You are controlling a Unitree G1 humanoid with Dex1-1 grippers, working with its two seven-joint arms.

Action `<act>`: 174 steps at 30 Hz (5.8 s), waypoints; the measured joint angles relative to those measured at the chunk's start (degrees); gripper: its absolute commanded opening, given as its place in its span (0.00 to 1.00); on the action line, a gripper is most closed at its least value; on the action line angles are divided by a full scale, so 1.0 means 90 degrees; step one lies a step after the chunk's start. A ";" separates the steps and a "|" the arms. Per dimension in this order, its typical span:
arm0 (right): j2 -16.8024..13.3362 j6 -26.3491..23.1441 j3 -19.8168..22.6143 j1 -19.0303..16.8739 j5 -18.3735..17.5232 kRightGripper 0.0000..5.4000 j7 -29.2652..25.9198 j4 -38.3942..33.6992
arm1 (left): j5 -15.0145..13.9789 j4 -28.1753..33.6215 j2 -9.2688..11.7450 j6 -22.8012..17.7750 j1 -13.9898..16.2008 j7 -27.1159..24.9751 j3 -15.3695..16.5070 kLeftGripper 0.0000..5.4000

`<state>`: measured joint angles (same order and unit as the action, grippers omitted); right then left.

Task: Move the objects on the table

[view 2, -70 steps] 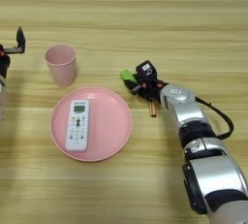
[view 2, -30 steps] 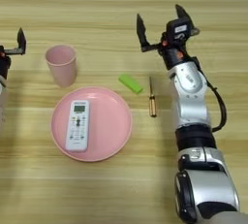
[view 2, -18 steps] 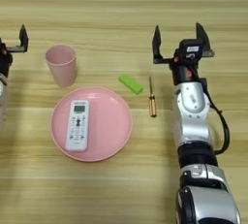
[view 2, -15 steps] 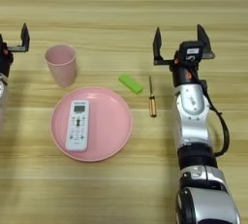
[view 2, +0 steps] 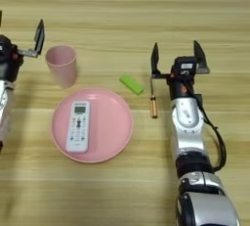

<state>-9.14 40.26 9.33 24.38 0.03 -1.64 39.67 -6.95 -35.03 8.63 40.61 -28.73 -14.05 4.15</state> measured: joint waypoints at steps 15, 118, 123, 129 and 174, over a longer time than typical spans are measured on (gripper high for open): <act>0.0015 0.0036 -0.0098 0.0056 0.0021 0.99 0.0000 0.0102 | -0.0783 0.3281 -0.0219 -0.5001 0.1493 -0.0146 -0.0496 1.00; 0.0228 -0.0314 -0.0380 0.0110 -0.0703 1.00 -0.0911 -0.0256 | 0.0212 0.0927 -0.0004 -0.3690 -0.0101 -0.1411 -0.0649 0.80; 0.0205 -0.0924 -0.0635 0.0100 -0.1158 1.00 -0.1759 -0.1355 | 0.0207 0.1255 0.0148 -0.3710 -0.0032 -0.1814 -0.0759 0.80; -0.0182 -0.2281 -0.1028 -0.0152 -0.2132 1.00 -0.3181 -0.3191 | 0.0193 0.1787 0.0274 -0.3740 0.0146 -0.2260 -0.0903 0.80; -0.2631 -0.4888 -0.1815 -0.1247 -0.2882 1.00 -0.7528 -0.5171 | -0.2013 0.4530 0.1250 -0.4622 0.1379 -0.5844 -0.1537 0.80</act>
<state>-32.81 -3.73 -7.01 13.16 -25.91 -69.39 -6.87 -25.06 5.74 19.88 -0.99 -16.32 -66.65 -9.68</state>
